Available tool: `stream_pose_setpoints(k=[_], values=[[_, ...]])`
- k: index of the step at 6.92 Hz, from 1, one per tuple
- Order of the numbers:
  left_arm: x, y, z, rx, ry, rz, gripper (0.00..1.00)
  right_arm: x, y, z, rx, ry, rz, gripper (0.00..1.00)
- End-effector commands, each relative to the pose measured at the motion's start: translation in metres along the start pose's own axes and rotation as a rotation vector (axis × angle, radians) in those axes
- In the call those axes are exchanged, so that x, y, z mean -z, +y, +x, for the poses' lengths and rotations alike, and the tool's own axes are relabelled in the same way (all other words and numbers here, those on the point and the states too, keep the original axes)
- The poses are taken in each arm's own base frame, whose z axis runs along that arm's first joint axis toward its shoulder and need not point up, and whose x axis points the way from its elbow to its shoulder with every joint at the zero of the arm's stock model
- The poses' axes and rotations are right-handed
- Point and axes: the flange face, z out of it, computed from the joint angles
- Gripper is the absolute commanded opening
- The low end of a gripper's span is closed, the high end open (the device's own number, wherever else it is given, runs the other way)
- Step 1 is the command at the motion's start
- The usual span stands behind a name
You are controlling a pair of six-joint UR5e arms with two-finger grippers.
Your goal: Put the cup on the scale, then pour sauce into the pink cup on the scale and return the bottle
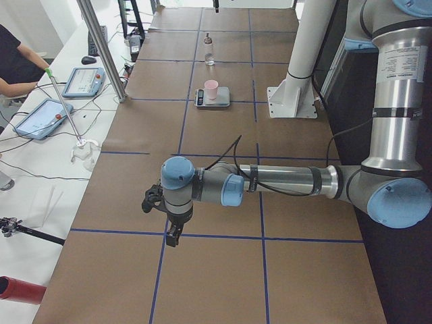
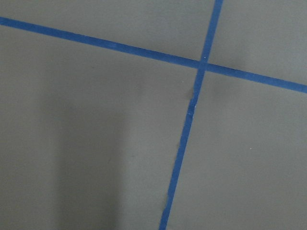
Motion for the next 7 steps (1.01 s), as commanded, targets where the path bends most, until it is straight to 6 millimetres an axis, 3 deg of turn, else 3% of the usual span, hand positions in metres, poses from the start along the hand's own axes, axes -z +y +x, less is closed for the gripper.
stream_pose_setpoints(k=[1, 5, 7], values=[[-0.004, 0.000, -0.003, 0.007, 0.002, -0.010, 1.00, 0.015, 0.004, 0.026, -0.036, -0.016, 0.068, 1.00], [0.005, -0.005, 0.004, 0.055, 0.013, -0.045, 1.00, 0.018, 0.011, 0.029, -0.069, -0.088, 0.086, 1.00], [0.008, -0.009, 0.011, 0.245, 0.050, -0.031, 1.00, 0.018, 0.011, 0.029, -0.095, -0.090, 0.084, 1.00]])
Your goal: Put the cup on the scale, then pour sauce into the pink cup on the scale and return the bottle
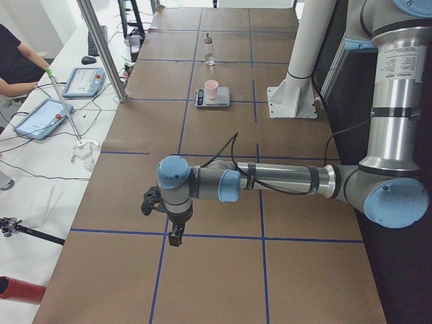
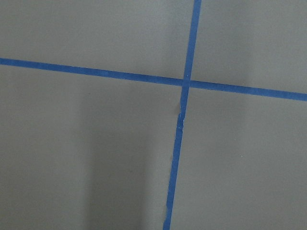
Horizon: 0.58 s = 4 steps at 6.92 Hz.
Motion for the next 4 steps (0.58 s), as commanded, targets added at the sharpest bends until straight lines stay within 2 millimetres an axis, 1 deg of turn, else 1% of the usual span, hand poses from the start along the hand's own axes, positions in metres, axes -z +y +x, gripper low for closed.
stream_pose_setpoints(k=[1, 3, 4], values=[[0.0020, -0.0025, 0.0062, 0.116, 0.039, 0.007, 1.00, 0.0000, 0.0003, 0.0003, -0.026, 0.000, -0.001, 1.00], [0.0025, -0.0033, 0.0066, 0.116, 0.039, 0.008, 1.00, 0.0020, -0.0024, -0.0016, -0.101, 0.001, 0.005, 1.00], [0.0025, -0.0033, 0.0066, 0.116, 0.039, 0.008, 1.00, 0.0042, -0.0045, -0.0038, -0.178, 0.001, 0.011, 1.00]])
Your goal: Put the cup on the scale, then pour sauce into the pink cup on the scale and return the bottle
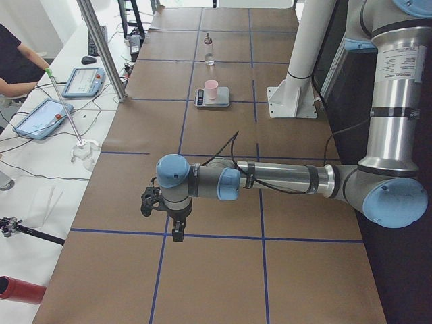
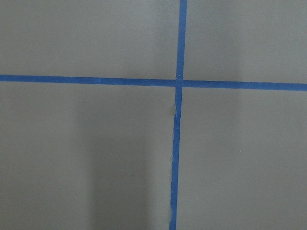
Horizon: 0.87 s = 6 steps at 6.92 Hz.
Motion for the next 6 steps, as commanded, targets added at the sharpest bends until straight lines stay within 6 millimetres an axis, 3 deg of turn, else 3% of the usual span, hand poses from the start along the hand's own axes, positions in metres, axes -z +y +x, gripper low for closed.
stream_pose_setpoints(k=[1, 6], values=[[0.0009, -0.0007, 0.0020, -0.003, 0.001, 0.003, 1.00, 0.0041, -0.0031, -0.0045, -0.130, 0.001, 0.011, 1.00], [0.0042, -0.0031, 0.0043, -0.008, 0.003, 0.011, 1.00, 0.0050, -0.0039, -0.0057, -0.117, -0.002, 0.020, 1.00]])
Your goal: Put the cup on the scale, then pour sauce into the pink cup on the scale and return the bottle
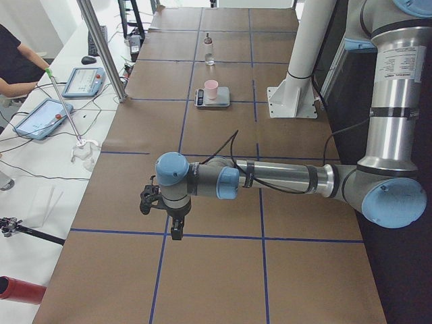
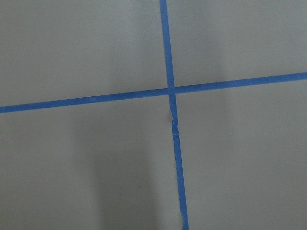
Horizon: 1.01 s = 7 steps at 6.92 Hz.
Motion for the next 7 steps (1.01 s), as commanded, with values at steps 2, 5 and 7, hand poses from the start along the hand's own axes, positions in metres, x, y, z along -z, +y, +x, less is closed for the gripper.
stream_pose_setpoints(k=[2, 5, 7], values=[[0.0030, -0.0014, 0.0039, -0.008, 0.001, 0.006, 1.00, -0.0002, 0.0001, 0.0001, 0.008, -0.001, 0.000, 1.00], [0.0059, -0.0050, 0.0068, -0.012, 0.001, 0.011, 1.00, -0.0002, 0.0001, 0.0000, 0.008, -0.003, -0.001, 1.00], [0.0070, -0.0065, 0.0078, -0.014, 0.001, 0.013, 1.00, -0.0007, 0.0002, 0.0006, 0.007, -0.003, -0.002, 1.00]])
